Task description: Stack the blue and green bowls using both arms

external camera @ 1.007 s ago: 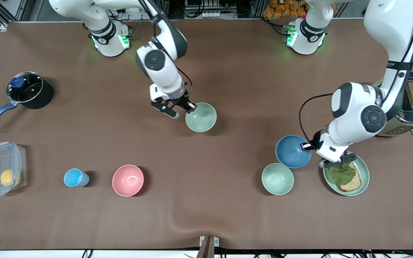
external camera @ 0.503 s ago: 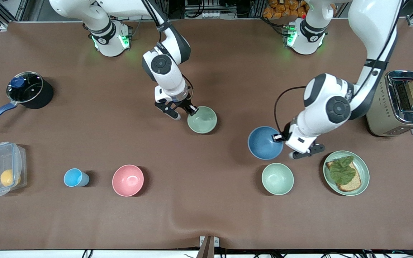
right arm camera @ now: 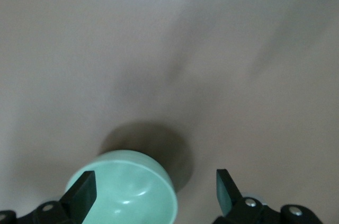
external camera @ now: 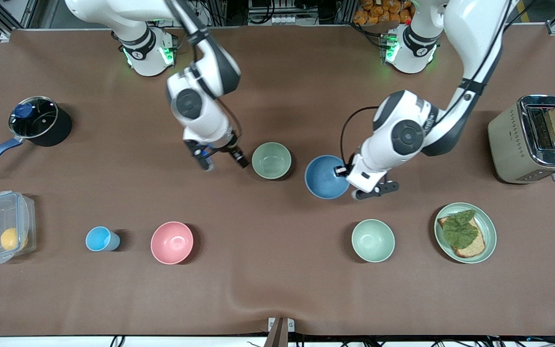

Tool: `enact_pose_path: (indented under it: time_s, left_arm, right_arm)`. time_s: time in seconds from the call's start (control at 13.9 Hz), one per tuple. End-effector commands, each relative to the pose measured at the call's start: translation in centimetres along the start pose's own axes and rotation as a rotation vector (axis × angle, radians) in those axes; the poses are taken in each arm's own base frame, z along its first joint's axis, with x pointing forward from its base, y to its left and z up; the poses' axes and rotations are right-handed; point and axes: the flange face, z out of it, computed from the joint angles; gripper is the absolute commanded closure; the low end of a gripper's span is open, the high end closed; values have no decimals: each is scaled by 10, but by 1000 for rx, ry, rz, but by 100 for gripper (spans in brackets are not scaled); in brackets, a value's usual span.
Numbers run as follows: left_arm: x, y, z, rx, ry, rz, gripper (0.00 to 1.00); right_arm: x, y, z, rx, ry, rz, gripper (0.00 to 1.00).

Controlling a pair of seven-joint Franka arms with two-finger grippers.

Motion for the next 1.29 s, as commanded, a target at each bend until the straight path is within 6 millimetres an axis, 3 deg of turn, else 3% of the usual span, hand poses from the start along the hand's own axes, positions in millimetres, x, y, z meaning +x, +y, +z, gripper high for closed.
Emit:
enact_pose_path:
  time_s: [0.0, 0.29, 0.5, 0.79, 1.22]
  left_arm:
    - [-33, 35, 12, 7, -28, -19, 100]
    - [-78, 96, 31, -1, -50, -28, 100]
    - [-111, 118, 59, 31, -76, 10, 100]
    - [-113, 131, 83, 40, -95, 19, 100]
    - [-106, 127, 103, 62, -105, 21, 100]
  right_arm:
    - [28, -4, 22, 57, -109, 117, 0]
    - [32, -2, 82, 133, -135, 246, 0]
    - [25, 2, 94, 178, -195, 283, 0]
    - [23, 5, 97, 195, -224, 255, 0]
    - [21, 7, 100, 192, -219, 215, 0]
